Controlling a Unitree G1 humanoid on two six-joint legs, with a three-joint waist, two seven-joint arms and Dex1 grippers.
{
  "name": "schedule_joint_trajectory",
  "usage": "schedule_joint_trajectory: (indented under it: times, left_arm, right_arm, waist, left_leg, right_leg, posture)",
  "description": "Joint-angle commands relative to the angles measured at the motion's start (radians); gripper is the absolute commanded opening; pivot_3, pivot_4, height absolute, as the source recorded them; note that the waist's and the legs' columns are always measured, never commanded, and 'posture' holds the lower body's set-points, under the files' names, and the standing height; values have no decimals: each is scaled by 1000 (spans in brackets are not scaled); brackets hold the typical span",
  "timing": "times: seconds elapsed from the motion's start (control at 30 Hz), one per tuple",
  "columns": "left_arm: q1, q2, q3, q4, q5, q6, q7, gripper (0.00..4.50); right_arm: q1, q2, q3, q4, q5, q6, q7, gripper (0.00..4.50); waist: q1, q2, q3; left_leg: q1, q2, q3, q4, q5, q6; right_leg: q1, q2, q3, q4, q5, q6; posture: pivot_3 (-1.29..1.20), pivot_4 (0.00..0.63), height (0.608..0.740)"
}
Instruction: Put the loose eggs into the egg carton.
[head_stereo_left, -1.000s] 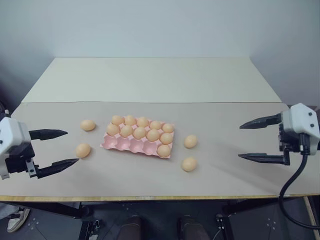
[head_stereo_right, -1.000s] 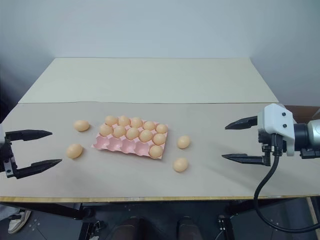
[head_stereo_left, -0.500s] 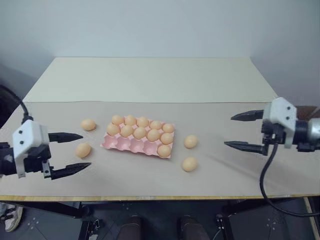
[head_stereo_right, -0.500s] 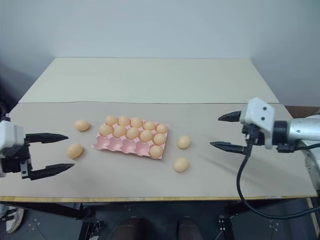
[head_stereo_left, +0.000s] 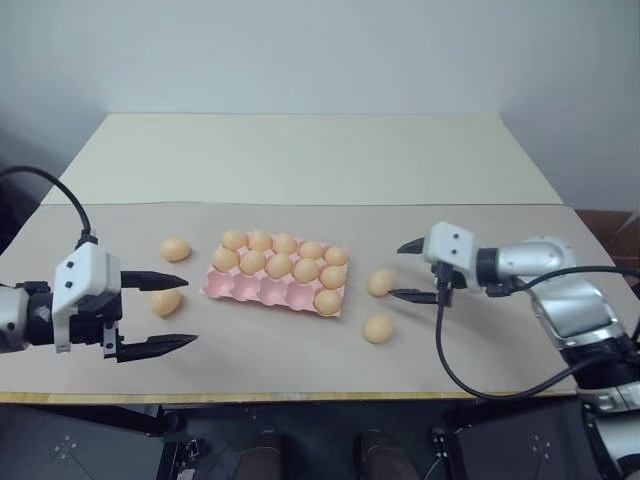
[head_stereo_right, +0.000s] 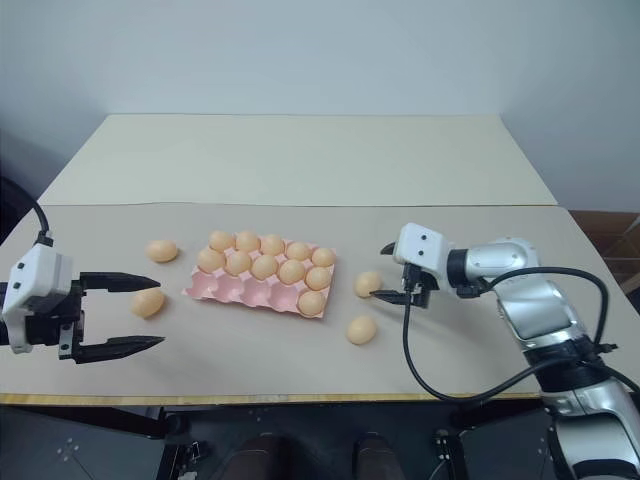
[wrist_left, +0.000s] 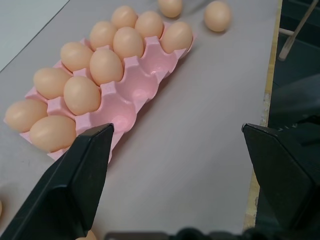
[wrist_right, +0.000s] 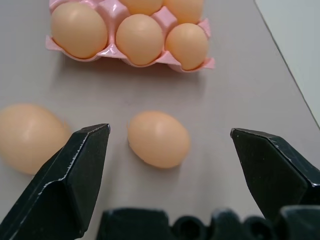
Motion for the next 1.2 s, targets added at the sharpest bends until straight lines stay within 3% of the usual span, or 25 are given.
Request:
schedule_joint_trajectory:
  times: [0.03,0.5,0.6,0.73,0.77,0.97,1.2]
  left_arm:
    - [9,-3,11,-32,-11,-15,5,4466]
    - [66,2,56,-49,-5,-15,11,4466]
    - [64,3,54,-34,5,-24,11,4500]
    - [69,1,57,-27,15,-32,10,4500]
    - [71,1,57,-24,20,-37,10,4500]
    - [78,6,65,2,35,-55,6,4500]
    - [151,27,92,73,123,-111,-25,4500]
  right_arm:
    - [-57,34,23,67,-49,-92,17,4500]
    - [-123,140,55,343,-146,-277,40,4500]
    - [-142,153,52,389,-162,-304,28,3900]
    - [-143,157,46,408,-176,-331,5,2528]
    - [-140,155,46,404,-180,-334,-2,2366]
    - [-121,141,24,340,-167,-322,-7,2366]
    - [-127,159,-18,86,-132,-188,-45,2366]
  waist:
    - [0,0,0]
    - [-2,0,0]
    - [-2,0,0]
    - [-2,0,0]
    - [-2,0,0]
    - [-2,0,0]
    - [-7,0,0]
  left_leg:
    - [0,0,0,0,0,0]
    - [1,0,0,0,0,0]
    - [1,0,0,0,0,0]
    - [1,0,0,0,0,0]
    - [1,0,0,0,0,0]
    - [1,0,0,0,0,0]
    - [1,0,0,0,0,0]
  right_leg:
    - [0,0,0,0,0,0]
    - [0,0,0,2,0,0]
    - [0,0,0,3,0,0]
    - [0,0,0,3,0,0]
    - [0,0,0,3,0,0]
    - [0,0,0,4,0,0]
    - [-2,0,1,5,0,0]
  posture:
    - [0,150,740]
    - [0,150,740]
    - [0,150,740]
    - [0,150,740]
    - [0,150,740]
    - [0,150,740]
    - [0,150,740]
